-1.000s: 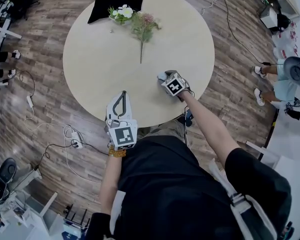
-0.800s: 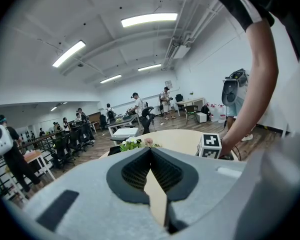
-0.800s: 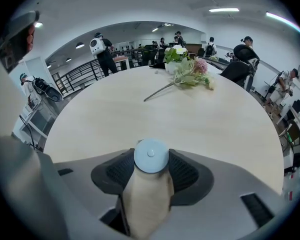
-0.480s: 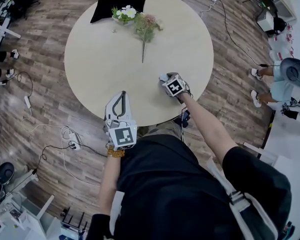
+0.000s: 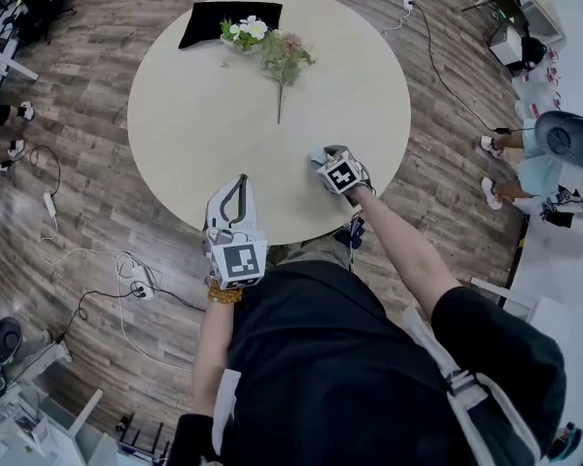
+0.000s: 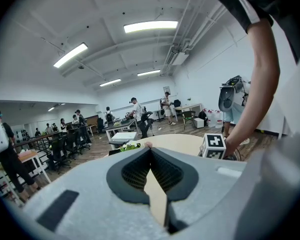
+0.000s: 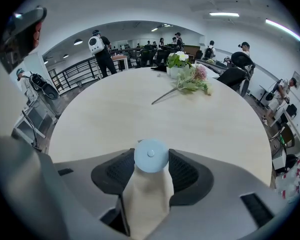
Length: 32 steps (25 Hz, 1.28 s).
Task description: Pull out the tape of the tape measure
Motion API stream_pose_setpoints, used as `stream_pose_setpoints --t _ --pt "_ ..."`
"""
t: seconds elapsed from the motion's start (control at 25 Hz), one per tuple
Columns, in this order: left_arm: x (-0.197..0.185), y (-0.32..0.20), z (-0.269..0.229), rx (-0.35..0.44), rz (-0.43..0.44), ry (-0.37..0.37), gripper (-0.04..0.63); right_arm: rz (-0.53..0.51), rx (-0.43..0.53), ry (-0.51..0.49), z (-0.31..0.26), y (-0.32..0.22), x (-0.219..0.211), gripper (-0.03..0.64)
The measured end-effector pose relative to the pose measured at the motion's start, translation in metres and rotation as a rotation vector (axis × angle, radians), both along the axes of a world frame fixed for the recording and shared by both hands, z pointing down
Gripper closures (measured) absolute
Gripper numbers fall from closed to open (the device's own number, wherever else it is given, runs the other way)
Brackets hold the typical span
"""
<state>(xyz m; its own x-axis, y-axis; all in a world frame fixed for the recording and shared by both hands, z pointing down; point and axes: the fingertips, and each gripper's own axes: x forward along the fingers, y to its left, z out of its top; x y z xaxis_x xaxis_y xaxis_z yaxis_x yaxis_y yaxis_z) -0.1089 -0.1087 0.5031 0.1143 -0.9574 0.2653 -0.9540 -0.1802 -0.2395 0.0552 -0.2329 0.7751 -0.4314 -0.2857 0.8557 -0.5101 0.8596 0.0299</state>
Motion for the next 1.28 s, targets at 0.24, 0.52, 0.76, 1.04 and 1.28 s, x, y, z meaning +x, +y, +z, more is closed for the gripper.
stream_pose_setpoints --t 0.24,0.52,0.76,1.04,1.28 --pt "0.007 0.0 -0.005 0.018 0.039 0.018 0.589 0.018 0.02 -0.008 -0.02 0.011 0.001 0.402" --pt "0.014 0.001 -0.008 0.023 0.073 0.037 0.589 -0.051 0.062 -0.034 -0.042 0.025 -0.009 0.402" --pt "0.02 0.0 -0.006 0.014 0.099 0.049 0.589 -0.068 0.088 -0.066 -0.06 0.034 -0.018 0.402" --pt "0.02 0.003 -0.001 0.012 0.101 0.058 0.589 -0.096 0.134 -0.11 -0.086 0.042 -0.032 0.402" --pt "0.019 -0.004 -0.003 0.029 0.101 0.075 0.589 -0.102 0.143 -0.14 -0.101 0.051 -0.037 0.402"
